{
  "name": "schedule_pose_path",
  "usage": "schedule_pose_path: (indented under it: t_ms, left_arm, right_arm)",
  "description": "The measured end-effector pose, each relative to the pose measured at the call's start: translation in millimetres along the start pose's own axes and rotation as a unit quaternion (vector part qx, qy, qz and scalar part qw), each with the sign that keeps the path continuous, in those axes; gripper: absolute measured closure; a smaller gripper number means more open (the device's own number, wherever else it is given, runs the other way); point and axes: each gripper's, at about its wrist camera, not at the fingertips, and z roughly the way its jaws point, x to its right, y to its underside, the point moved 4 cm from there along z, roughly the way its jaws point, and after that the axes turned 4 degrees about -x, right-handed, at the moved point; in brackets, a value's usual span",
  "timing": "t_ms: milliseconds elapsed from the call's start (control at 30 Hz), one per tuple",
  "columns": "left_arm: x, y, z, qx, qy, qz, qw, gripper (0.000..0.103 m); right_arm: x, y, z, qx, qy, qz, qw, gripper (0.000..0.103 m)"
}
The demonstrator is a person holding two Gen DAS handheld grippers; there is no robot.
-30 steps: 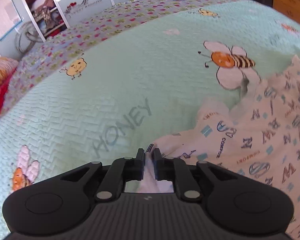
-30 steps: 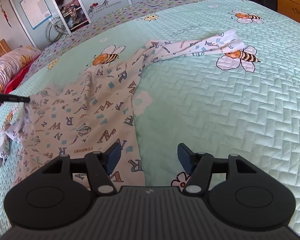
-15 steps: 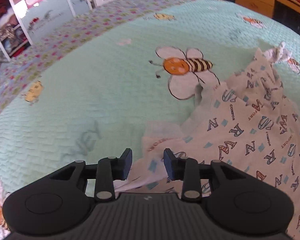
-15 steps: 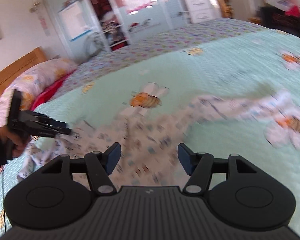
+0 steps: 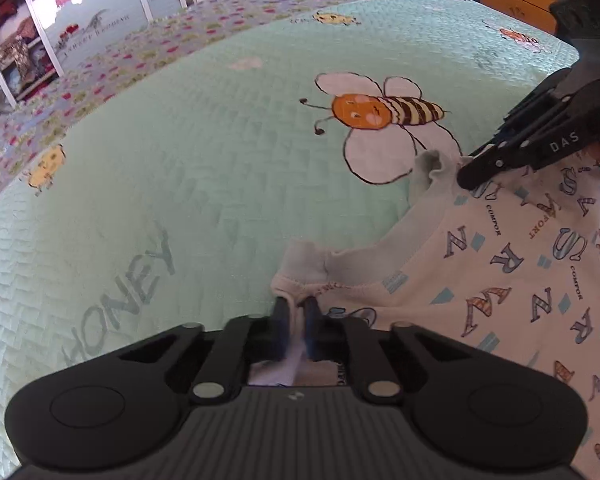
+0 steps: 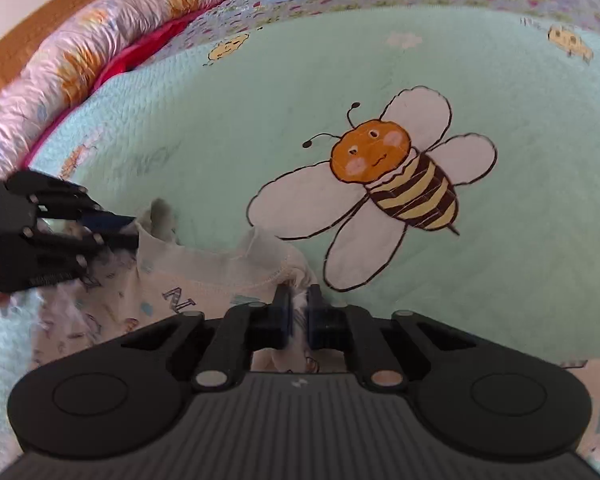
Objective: Fold clothes
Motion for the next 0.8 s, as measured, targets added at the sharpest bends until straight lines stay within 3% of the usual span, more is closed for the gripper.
schedule_pose_path:
  t_ms: [167, 233, 300, 333, 367, 400, 467, 500, 600, 667, 800]
  left_arm:
    - [-28.2, -24.1, -2.7, 0.05, -0.053, -0.05, 0.9961, 0.099]
    - [-34.2, -25.3, 6.5, 0.035, -0.069, -0.063, 0.995, 0.093]
    - [-40.2, -26.4, 15.7, 0.02, -0.086, -0.075, 0.9933, 0.092]
    - [-43.2, -26.9, 20.2, 0.012, -0.094, -0.082, 0.9921, 0.092]
    - [-44.0, -23.3, 17.3, 0.012, -0.095, -0.09, 0.9913, 0.083]
    - [-42.9, -16.2, 8.0, 0.02, -0.09, -0.1, 0.9907, 0.067]
    - [-40.8, -2.0, -10.6, 0.035, -0.079, -0.12, 0.989, 0.056]
    - [-39.7, 5.1, -20.0, 0.042, -0.074, -0.13, 0.9878, 0.055]
    - [-36.6, 26.4, -48.1, 0.065, -0.058, -0.16, 0.9833, 0.054]
    - [-28.6, 43.9, -68.0, 0.079, -0.047, -0.187, 0.9781, 0.054]
    - [4.4, 81.3, -108.5, 0.098, -0.043, -0.214, 0.9711, 0.054]
  right_arm:
    - [27.7, -26.7, -48.9, 0.107, 0.029, 0.043, 0.993, 0.103]
    - [36.2, -41.5, -53.1, 0.123, 0.036, 0.047, 0.991, 0.101]
    - [41.4, -40.2, -45.2, 0.105, 0.056, 0.063, 0.991, 0.089]
    - [44.4, -34.8, -46.0, 0.1, 0.08, 0.068, 0.989, 0.088]
    - [48.0, -25.3, -53.9, 0.112, 0.092, 0.079, 0.986, 0.088]
    - [53.9, -8.7, -69.0, 0.128, 0.085, 0.102, 0.983, 0.083]
    - [66.0, 24.5, -99.2, 0.16, 0.07, 0.148, 0.974, 0.066]
    - [72.1, 41.2, -114.4, 0.176, 0.063, 0.17, 0.968, 0.059]
    - [81.0, 96.8, -143.5, 0.19, 0.044, 0.229, 0.954, 0.057]
    - [87.4, 127.7, -152.4, 0.194, 0.055, 0.261, 0.944, 0.055]
    - [117.0, 148.3, -139.1, 0.188, 0.031, 0.354, 0.916, 0.052]
